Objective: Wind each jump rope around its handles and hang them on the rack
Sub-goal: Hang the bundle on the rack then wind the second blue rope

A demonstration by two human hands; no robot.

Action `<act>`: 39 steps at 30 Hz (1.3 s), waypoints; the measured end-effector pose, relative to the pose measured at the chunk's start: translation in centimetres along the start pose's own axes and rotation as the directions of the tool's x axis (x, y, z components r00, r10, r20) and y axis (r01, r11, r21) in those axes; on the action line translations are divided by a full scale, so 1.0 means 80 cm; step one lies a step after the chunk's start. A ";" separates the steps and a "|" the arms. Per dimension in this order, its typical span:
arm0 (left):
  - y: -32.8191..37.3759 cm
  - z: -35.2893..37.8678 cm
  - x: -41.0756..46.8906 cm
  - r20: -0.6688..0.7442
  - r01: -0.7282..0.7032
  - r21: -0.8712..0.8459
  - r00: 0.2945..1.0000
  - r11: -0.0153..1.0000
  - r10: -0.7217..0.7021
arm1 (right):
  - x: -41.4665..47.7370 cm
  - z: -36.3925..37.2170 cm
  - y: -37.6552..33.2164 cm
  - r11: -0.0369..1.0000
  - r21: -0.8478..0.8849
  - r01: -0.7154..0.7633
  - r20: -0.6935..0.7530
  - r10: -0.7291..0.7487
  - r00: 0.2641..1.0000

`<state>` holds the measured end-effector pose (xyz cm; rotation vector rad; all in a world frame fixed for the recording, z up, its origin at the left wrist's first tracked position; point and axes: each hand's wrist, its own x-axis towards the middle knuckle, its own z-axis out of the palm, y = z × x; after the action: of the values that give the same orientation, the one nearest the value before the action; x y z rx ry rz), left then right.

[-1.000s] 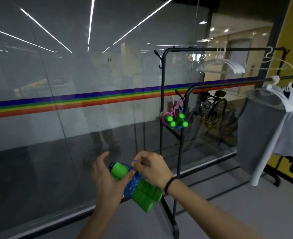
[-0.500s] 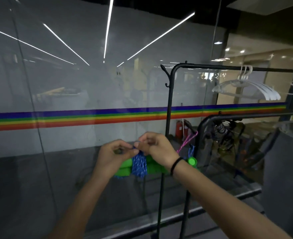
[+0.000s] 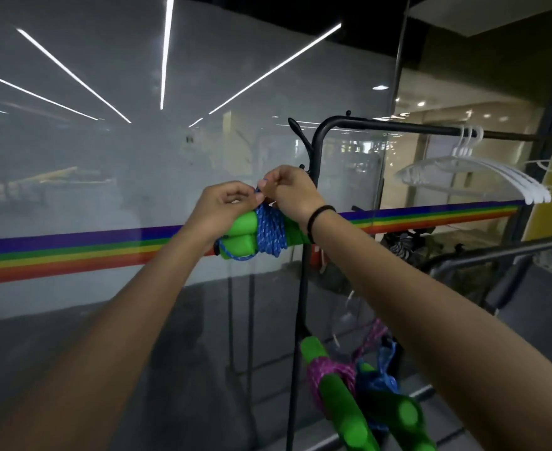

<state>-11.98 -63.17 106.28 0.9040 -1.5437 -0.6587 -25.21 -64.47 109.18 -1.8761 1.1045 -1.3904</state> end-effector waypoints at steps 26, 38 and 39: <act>-0.102 0.087 0.303 0.410 -0.238 0.166 0.899 0.957 0.153 | 0.176 -0.046 0.094 0.814 -0.469 -0.343 -0.633 -0.040 0.773; -0.118 0.075 0.266 0.324 -0.110 0.039 0.942 0.993 0.092 | 0.151 -0.032 0.101 0.880 -0.392 -0.268 -0.595 -0.020 0.803; -0.117 0.072 0.260 0.280 -0.111 0.018 0.955 0.994 0.102 | 0.149 -0.035 0.097 0.885 -0.379 -0.271 -0.591 -0.006 0.807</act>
<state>-16.51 -86.07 109.00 0.7700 -1.8461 -0.7065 -28.58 -78.52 109.70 -1.6299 1.9736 -1.7966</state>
